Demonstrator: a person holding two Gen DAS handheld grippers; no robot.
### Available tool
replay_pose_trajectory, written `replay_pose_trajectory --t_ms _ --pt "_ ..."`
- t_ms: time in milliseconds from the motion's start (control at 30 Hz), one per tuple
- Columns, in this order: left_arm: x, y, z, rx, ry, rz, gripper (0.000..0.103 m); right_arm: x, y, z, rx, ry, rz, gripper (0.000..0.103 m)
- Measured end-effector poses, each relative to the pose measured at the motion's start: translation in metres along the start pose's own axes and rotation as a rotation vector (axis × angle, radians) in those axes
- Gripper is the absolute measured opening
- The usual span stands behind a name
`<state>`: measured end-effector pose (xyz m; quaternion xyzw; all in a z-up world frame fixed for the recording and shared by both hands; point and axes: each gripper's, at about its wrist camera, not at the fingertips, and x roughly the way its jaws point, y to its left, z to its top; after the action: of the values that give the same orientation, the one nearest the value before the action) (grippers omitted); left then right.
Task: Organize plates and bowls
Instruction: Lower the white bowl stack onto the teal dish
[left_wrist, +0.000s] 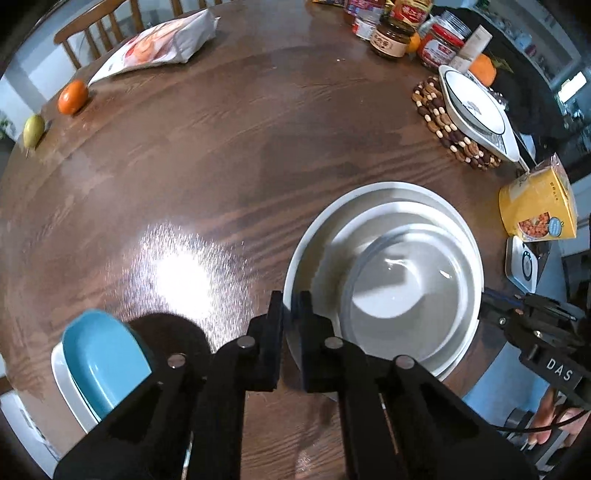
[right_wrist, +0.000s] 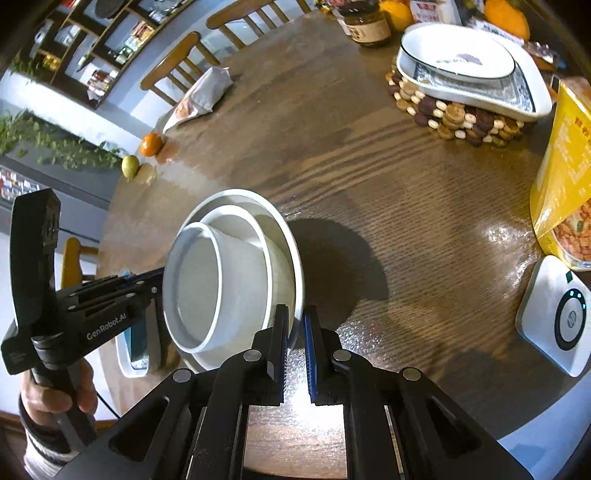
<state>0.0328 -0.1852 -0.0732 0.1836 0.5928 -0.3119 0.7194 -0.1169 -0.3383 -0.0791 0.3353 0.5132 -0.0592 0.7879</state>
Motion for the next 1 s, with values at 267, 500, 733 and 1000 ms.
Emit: replay_pose_trajectory --t_ms 267,500,733,1000 --pt "-0.057 0.039 -0.027 -0.127 -0.132 0.002 0.002 -0.015 0.047 0.005 -0.120 -0.010 0.037 0.010" --pt "-0.110 0.095 -0.060 -0.277 -0.245 0.071 0.002 -0.010 0.130 0.011 -0.309 0.004 0.112 0.010" --pt "-0.091 0.151 -0.098 -0.454 -0.208 0.051 0.002 0.036 0.181 0.006 -0.428 0.100 0.094 0.010" --pt "-0.064 0.189 -0.121 -0.578 -0.138 0.025 0.003 0.081 0.217 -0.006 -0.513 0.199 0.021 0.010"
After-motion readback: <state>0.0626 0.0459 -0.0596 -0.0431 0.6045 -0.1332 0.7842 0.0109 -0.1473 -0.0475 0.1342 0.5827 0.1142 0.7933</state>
